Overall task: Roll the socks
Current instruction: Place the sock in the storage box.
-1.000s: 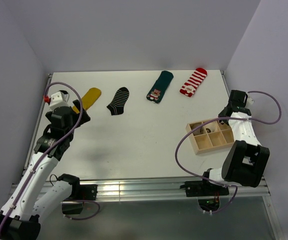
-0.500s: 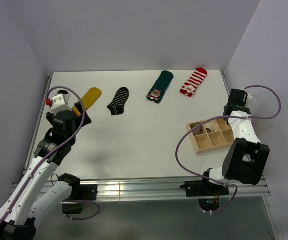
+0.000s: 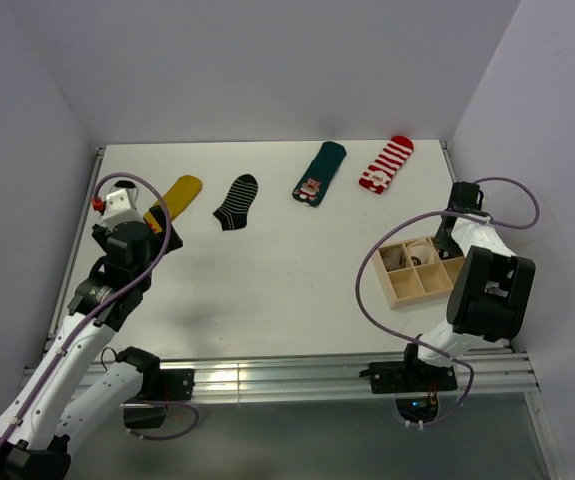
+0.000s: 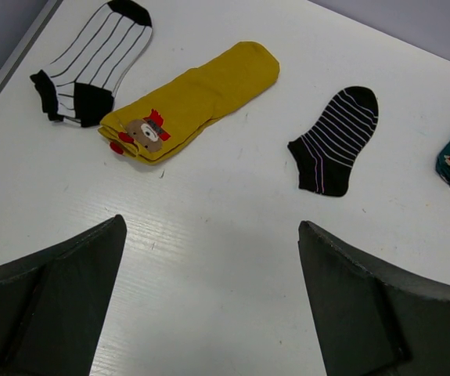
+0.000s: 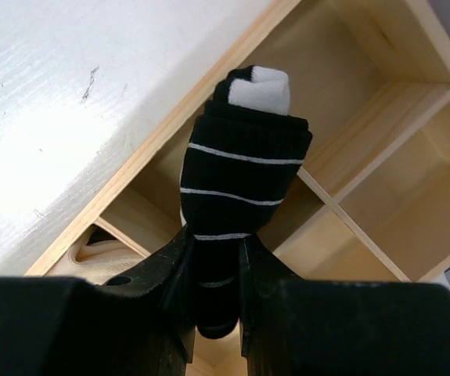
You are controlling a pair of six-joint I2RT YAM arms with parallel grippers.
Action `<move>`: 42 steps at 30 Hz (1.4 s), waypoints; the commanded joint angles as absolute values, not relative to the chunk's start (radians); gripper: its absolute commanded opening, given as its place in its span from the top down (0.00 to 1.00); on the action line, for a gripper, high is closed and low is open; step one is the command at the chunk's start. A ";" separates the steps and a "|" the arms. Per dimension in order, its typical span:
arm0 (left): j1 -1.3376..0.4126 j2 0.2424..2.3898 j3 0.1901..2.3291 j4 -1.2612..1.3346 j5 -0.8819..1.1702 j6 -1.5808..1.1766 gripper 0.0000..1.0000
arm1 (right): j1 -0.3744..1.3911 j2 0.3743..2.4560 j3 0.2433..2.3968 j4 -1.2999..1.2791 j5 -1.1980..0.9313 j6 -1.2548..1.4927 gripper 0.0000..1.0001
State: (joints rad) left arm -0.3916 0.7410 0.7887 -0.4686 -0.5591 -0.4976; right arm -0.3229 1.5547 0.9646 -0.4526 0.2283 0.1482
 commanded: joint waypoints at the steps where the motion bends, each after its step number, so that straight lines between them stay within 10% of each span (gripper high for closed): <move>1: -0.394 0.727 0.782 -0.440 -0.575 -0.482 0.03 | -0.316 1.601 1.008 -0.459 0.157 0.124 1.00; 21: -0.394 0.724 0.776 -0.433 -0.563 -0.471 0.03 | -0.334 1.868 1.151 -0.637 0.058 0.164 1.00; 32: -0.394 0.713 0.775 -0.430 -0.558 -0.468 0.03 | -0.334 1.674 1.112 -0.598 0.052 0.219 0.54; 42: -0.396 0.709 0.775 -0.431 -0.558 -0.471 0.03 | -0.333 1.591 1.154 -0.614 0.074 0.261 0.50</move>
State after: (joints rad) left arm -0.3916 0.7219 0.7734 -0.4679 -0.5579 -0.4892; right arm -0.3401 1.6520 1.1236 -0.5987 0.0608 0.2325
